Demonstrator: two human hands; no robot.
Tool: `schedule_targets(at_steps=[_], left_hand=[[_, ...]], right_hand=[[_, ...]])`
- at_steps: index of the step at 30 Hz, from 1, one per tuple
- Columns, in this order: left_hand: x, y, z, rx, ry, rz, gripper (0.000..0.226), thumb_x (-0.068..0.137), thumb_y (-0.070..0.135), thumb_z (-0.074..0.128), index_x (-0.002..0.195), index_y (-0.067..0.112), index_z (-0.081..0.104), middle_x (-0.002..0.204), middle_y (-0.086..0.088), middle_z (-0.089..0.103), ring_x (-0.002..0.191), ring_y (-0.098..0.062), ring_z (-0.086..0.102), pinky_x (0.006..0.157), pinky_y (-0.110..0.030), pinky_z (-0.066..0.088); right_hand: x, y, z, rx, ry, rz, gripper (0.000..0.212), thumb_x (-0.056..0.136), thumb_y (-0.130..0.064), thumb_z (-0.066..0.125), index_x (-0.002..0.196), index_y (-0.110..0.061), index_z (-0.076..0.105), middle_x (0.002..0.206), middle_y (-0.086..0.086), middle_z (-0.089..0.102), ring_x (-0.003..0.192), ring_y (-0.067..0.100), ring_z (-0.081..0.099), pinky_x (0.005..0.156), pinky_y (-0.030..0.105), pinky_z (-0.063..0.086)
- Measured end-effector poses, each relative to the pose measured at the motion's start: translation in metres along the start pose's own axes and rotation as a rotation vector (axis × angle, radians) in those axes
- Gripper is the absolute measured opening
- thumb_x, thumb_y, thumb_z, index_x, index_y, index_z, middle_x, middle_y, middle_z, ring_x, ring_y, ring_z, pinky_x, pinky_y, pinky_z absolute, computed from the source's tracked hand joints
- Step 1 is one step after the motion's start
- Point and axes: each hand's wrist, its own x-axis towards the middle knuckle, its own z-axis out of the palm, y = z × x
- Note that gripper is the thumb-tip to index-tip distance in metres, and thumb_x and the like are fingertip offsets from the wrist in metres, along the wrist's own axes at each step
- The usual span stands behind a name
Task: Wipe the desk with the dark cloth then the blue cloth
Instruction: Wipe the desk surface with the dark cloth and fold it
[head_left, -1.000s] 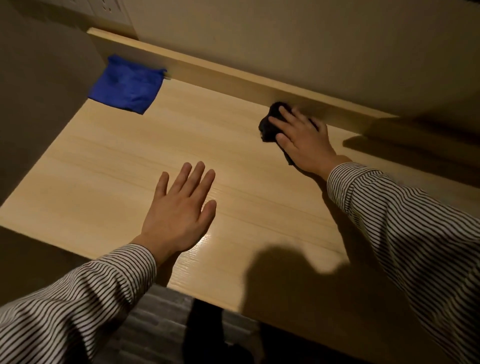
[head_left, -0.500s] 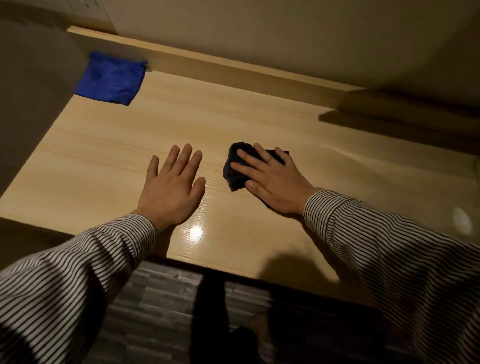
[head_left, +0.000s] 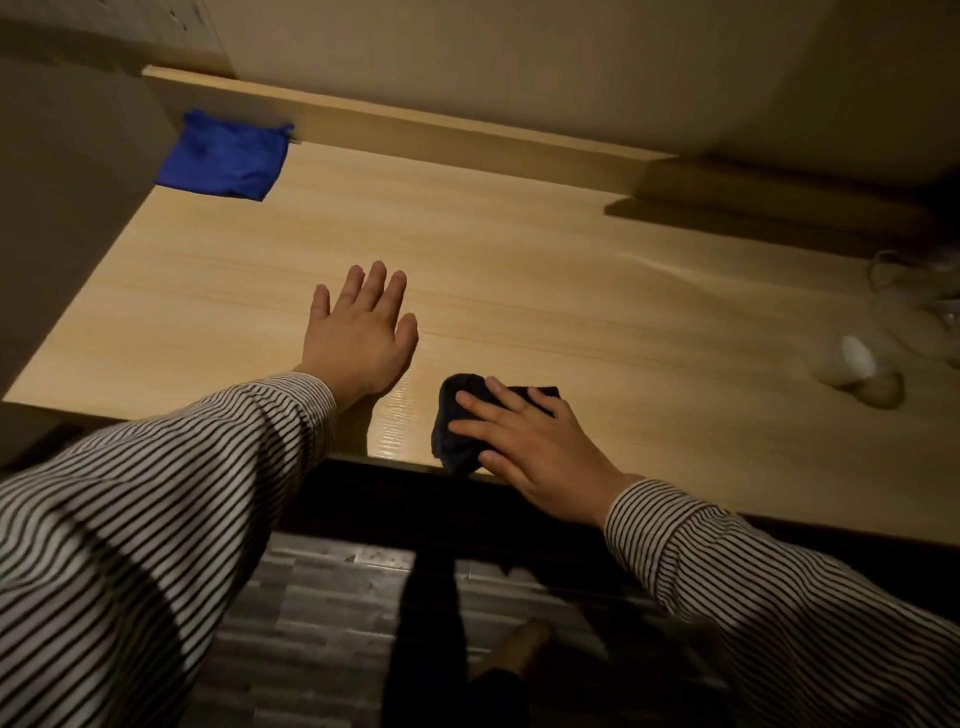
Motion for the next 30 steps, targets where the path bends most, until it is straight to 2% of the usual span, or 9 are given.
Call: schedule_targets(at_steps=[5, 8, 11, 15, 18, 21, 25, 30], left_hand=[[-0.007, 0.02, -0.001, -0.102, 0.083, 0.008, 0.065, 0.109, 0.036, 0.033, 0.17, 0.022, 0.018, 0.18, -0.006, 0.004, 0.165, -0.03, 0.001, 0.13, -0.06, 0.004], [-0.01, 0.04, 0.001, -0.146, 0.098, 0.077, 0.064, 0.11, 0.037, 0.033, 0.171, 0.023, 0.017, 0.18, -0.005, 0.005, 0.166, -0.029, 0.002, 0.13, -0.059, 0.005], [-0.005, 0.054, 0.004, -0.168, 0.105, 0.117, 0.065, 0.11, 0.043, 0.029, 0.171, 0.025, 0.017, 0.181, -0.004, 0.005, 0.166, -0.027, 0.001, 0.13, -0.058, 0.004], [0.001, 0.059, 0.014, -0.132, 0.072, 0.146, 0.067, 0.109, 0.053, 0.024, 0.171, 0.029, 0.014, 0.181, -0.003, 0.003, 0.166, -0.027, -0.002, 0.129, -0.059, 0.001], [-0.001, 0.058, 0.023, -0.096, 0.031, 0.137, 0.071, 0.107, 0.06, 0.016, 0.171, 0.031, 0.01, 0.181, -0.001, 0.001, 0.166, -0.025, -0.004, 0.13, -0.059, -0.001], [0.003, 0.058, 0.027, -0.08, 0.031, 0.128, 0.073, 0.106, 0.064, 0.01, 0.171, 0.033, 0.007, 0.181, 0.001, 0.0, 0.166, -0.024, -0.005, 0.13, -0.058, -0.002], [0.004, 0.059, 0.03, -0.067, 0.042, 0.113, 0.073, 0.105, 0.065, 0.007, 0.171, 0.035, 0.005, 0.18, 0.004, -0.002, 0.165, -0.022, -0.009, 0.13, -0.057, -0.003], [0.004, 0.06, 0.033, -0.054, 0.062, 0.097, 0.07, 0.106, 0.065, 0.005, 0.171, 0.037, 0.002, 0.179, 0.008, -0.005, 0.165, -0.018, -0.012, 0.131, -0.054, -0.004]], right_hand=[[-0.018, -0.024, 0.001, 0.11, 0.041, 0.052, 0.041, 0.107, -0.025, 0.054, 0.146, -0.035, 0.055, 0.165, -0.02, 0.032, 0.158, 0.01, 0.015, 0.111, 0.04, 0.025], [-0.027, -0.033, -0.003, 0.169, -0.013, 0.043, 0.04, 0.105, -0.017, 0.056, 0.143, -0.031, 0.059, 0.163, -0.018, 0.038, 0.156, 0.008, 0.02, 0.105, 0.041, 0.031], [-0.035, -0.031, -0.016, 0.32, -0.092, 0.058, 0.038, 0.108, -0.017, 0.051, 0.142, -0.031, 0.058, 0.161, -0.019, 0.041, 0.152, -0.001, 0.023, 0.112, 0.045, 0.03], [-0.033, -0.015, -0.046, 0.378, -0.025, 0.052, 0.037, 0.108, -0.012, 0.051, 0.143, -0.023, 0.06, 0.156, -0.009, 0.05, 0.148, 0.008, 0.039, 0.119, 0.049, 0.033], [-0.02, 0.012, -0.07, 0.328, 0.102, 0.071, 0.036, 0.107, -0.009, 0.052, 0.141, -0.018, 0.061, 0.154, -0.002, 0.053, 0.145, 0.014, 0.045, 0.119, 0.045, 0.035], [0.008, 0.054, -0.092, 0.251, 0.175, 0.148, 0.039, 0.108, -0.014, 0.05, 0.143, -0.028, 0.058, 0.157, -0.007, 0.05, 0.145, 0.015, 0.043, 0.12, 0.05, 0.034], [0.051, 0.113, -0.116, 0.151, 0.219, 0.223, 0.039, 0.11, -0.017, 0.047, 0.145, -0.033, 0.054, 0.16, -0.008, 0.045, 0.146, 0.019, 0.04, 0.116, 0.056, 0.033], [0.109, 0.179, -0.133, 0.016, 0.236, 0.248, 0.039, 0.11, -0.019, 0.046, 0.146, -0.031, 0.053, 0.161, -0.004, 0.044, 0.148, 0.024, 0.037, 0.112, 0.049, 0.028]])
